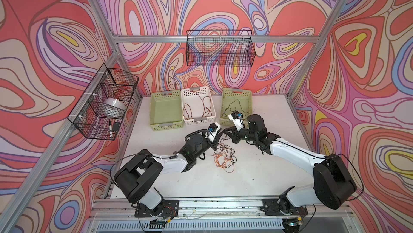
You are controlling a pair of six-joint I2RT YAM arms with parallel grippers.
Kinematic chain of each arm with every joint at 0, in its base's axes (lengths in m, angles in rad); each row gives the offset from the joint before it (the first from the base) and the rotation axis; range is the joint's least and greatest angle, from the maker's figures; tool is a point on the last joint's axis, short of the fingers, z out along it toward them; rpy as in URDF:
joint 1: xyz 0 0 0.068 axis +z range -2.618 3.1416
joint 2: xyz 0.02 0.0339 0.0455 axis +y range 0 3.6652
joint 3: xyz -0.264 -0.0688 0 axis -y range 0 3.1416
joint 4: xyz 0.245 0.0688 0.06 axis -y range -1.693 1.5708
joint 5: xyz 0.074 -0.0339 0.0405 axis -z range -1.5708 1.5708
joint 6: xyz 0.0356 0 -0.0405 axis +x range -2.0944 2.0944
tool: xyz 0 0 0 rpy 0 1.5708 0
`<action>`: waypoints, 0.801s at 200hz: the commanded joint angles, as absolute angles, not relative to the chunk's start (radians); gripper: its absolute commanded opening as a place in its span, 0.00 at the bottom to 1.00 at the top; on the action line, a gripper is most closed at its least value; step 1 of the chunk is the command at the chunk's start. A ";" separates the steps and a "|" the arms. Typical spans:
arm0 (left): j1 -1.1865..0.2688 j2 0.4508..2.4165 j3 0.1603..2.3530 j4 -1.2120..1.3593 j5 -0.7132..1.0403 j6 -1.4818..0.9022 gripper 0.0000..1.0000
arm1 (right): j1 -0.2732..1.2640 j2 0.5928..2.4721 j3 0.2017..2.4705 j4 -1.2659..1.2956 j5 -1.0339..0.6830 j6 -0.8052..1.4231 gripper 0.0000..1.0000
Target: Untangle the cables
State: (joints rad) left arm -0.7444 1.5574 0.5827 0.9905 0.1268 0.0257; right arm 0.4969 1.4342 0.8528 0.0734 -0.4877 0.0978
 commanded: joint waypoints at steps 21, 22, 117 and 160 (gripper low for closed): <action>-0.737 1.572 0.595 1.015 0.133 0.031 0.23 | 0.498 1.433 0.867 0.065 -0.495 0.090 0.00; -0.736 1.573 0.594 1.016 0.133 0.031 0.23 | 0.498 1.434 0.867 0.065 -0.495 0.090 0.00; -0.732 1.516 0.616 0.954 0.153 0.044 0.00 | 0.494 1.428 0.871 0.029 -0.461 0.063 0.09; -0.733 1.355 0.725 0.637 0.155 0.101 0.00 | 0.447 1.350 0.817 0.017 -0.369 0.018 0.42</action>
